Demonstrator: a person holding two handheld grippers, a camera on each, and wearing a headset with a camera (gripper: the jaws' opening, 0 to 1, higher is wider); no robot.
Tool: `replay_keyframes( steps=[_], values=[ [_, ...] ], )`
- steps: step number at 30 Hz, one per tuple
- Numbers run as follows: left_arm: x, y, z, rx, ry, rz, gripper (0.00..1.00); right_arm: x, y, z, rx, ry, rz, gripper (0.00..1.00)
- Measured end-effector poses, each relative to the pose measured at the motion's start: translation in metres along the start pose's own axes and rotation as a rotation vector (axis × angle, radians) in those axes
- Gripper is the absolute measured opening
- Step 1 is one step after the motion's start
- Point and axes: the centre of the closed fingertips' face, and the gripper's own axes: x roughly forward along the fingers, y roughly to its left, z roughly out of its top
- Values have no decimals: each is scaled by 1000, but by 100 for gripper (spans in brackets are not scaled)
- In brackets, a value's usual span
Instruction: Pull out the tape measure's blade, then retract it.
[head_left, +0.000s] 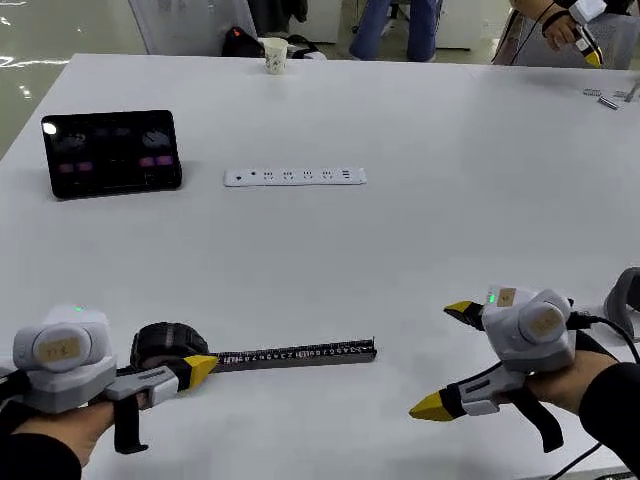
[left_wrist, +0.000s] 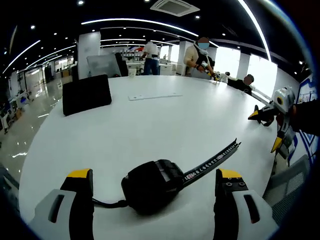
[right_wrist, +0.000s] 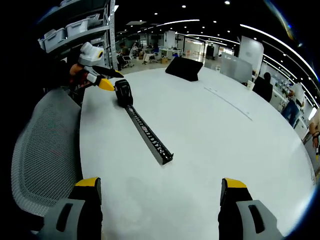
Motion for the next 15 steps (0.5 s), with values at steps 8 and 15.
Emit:
replay_keyframes(
  steps=[8,15],
  values=[
    [18,0,-9,4,-9,16,99,15,-2,0,-50,40,47,99],
    [28,1,-10,-66,-16,47,99,27,-10,11,-99,71,88,99]
  ],
)
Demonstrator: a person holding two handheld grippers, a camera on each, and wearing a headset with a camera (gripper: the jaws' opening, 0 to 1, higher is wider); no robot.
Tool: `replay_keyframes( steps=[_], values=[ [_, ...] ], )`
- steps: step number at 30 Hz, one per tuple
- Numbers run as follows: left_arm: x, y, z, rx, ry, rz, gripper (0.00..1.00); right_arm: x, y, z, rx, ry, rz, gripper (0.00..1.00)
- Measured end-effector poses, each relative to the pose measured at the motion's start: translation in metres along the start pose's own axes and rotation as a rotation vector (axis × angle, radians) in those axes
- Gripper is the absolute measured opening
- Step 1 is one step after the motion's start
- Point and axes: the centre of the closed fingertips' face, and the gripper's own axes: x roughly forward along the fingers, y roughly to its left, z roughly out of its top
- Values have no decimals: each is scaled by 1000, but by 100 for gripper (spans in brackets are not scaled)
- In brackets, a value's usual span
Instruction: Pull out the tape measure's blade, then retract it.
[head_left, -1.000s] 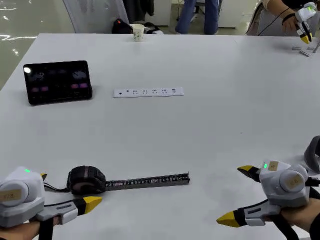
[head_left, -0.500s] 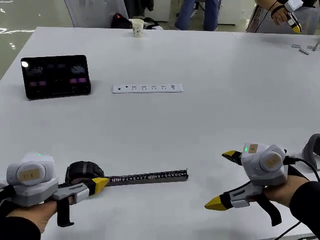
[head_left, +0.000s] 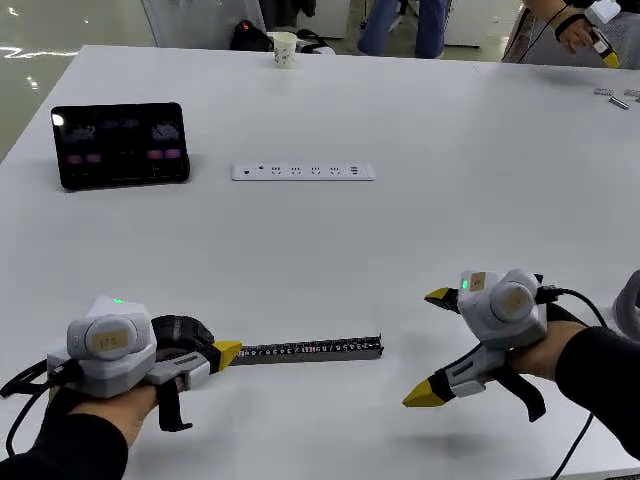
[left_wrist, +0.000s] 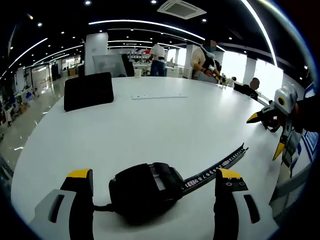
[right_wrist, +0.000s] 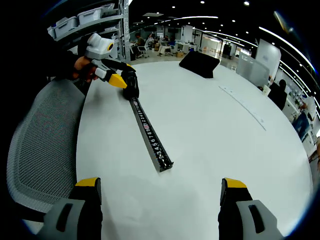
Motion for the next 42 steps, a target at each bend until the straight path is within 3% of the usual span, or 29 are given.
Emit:
replay_keyframes(
  steps=[4,10,16,22,24,27,30,35,42],
  values=[
    [2,-6,-1,19,1,12,99,6,-6,8,-49,16,17,99],
    [4,-4,6,-26,-70,41,99,19,-15,14,-82,40,43,99],
    [9,2,-8,-21,-49,79,99,33,-14,5,-72,71,73,99],
    [6,6,-1,-58,-100,105,99,40,-11,1,-83,104,102,97],
    [7,7,-1,-62,-105,110,99,40,-8,2,-91,104,115,90],
    [8,6,-1,-63,-106,102,99,45,-3,-2,-104,130,137,88],
    [9,4,0,-57,-110,98,99,46,3,-5,-133,148,181,71],
    [9,4,-2,-61,-105,93,99,47,8,-5,-170,170,213,54],
    [8,5,0,-59,-113,93,99,49,5,-4,-203,186,231,38]
  ],
)
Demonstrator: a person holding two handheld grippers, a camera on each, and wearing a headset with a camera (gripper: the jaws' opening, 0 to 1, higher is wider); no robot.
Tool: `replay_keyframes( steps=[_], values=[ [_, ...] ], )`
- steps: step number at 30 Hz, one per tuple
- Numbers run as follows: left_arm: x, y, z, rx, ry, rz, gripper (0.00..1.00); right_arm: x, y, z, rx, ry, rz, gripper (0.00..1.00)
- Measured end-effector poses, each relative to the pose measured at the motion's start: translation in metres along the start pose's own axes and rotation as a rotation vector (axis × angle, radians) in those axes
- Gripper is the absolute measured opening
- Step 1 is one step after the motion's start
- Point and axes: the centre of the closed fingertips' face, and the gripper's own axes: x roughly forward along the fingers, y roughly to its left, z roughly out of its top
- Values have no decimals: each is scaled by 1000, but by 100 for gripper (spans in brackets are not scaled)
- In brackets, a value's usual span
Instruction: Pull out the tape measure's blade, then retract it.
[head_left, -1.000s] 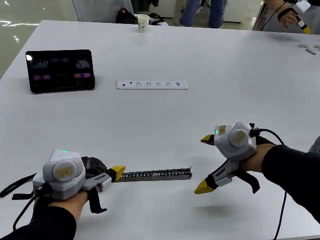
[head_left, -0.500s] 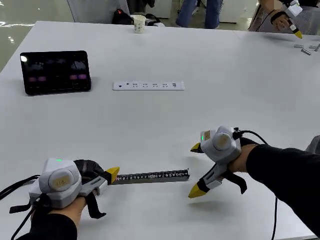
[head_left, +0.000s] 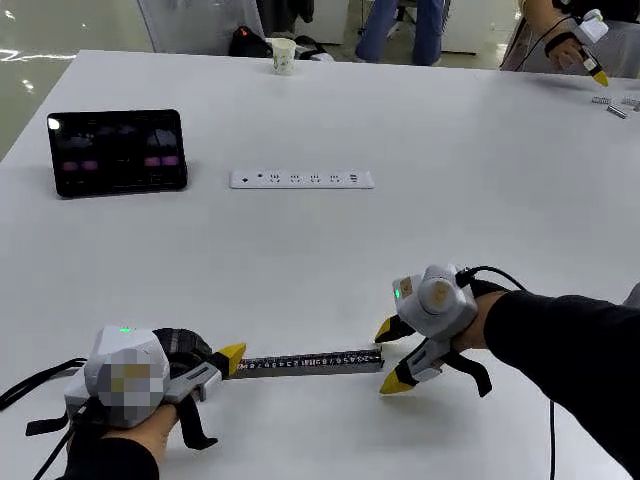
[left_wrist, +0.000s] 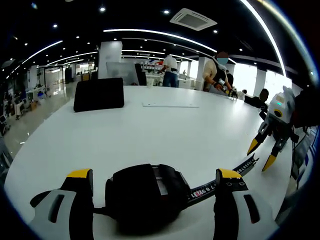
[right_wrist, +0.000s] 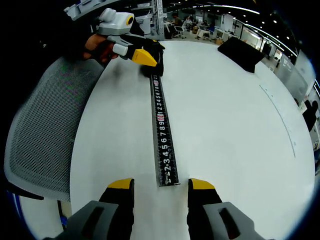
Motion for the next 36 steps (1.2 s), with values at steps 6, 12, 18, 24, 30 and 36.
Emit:
replay_keyframes(
  steps=[6,12,18,24,30,36],
  values=[
    [0,1,-2,-1,4,3,99,3,-3,-1,-11,28,11,25],
    [2,1,-2,-5,4,3,99,5,-10,-1,-23,43,-12,15],
    [4,5,-3,-11,-7,13,94,6,-10,-1,-54,61,-31,12],
    [4,3,-4,-11,-7,11,85,7,-11,-1,-40,90,-38,11],
    [3,7,-11,-56,26,23,72,6,-11,-1,47,72,-36,11],
    [4,9,-19,-108,84,15,68,7,-11,0,56,95,-44,11]
  ],
)
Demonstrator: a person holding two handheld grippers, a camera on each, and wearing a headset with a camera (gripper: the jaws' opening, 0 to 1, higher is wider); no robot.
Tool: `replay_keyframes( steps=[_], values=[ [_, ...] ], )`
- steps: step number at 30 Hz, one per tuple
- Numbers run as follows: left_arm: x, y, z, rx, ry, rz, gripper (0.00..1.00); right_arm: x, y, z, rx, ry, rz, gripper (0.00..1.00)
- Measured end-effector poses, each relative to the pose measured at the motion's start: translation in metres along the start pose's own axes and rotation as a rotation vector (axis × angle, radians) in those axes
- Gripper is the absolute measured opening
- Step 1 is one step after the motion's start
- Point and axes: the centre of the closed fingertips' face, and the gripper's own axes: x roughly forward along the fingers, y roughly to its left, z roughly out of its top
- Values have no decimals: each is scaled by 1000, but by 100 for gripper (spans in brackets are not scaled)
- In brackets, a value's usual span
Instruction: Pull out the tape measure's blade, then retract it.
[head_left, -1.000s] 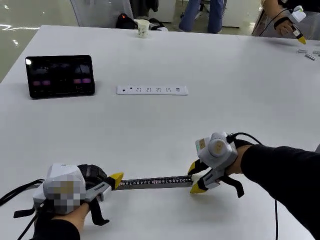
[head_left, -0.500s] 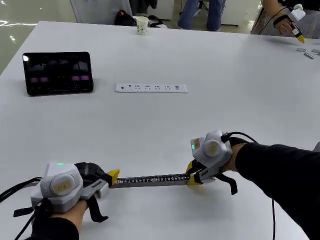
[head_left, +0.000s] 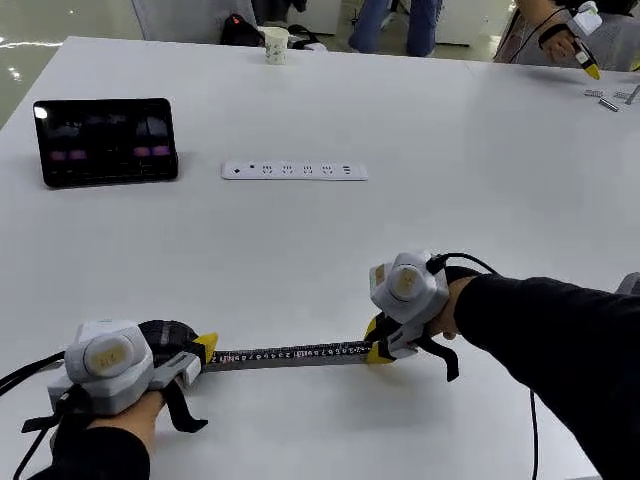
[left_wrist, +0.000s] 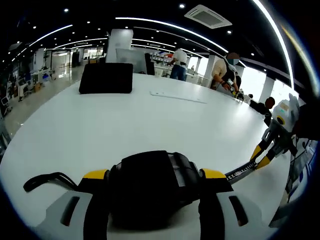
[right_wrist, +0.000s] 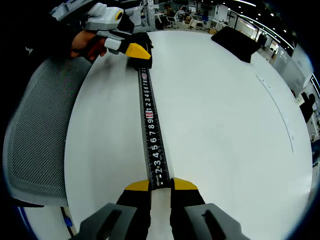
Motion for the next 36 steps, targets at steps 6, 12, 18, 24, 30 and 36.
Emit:
replay_keyframes(
  steps=[6,12,18,24,30,36],
  values=[
    [-1,0,-2,57,12,7,66,0,-1,0,-8,16,2,10],
    [0,-1,-2,62,33,4,65,2,-2,1,6,27,11,10],
    [1,-1,-3,64,51,4,65,2,-1,3,38,28,4,11],
    [0,0,-3,69,48,4,65,2,0,4,39,28,-4,11],
    [0,-1,6,217,7,28,65,2,0,5,65,12,-7,11],
    [0,-1,3,184,33,18,64,2,1,6,60,18,-10,11]
  ],
)
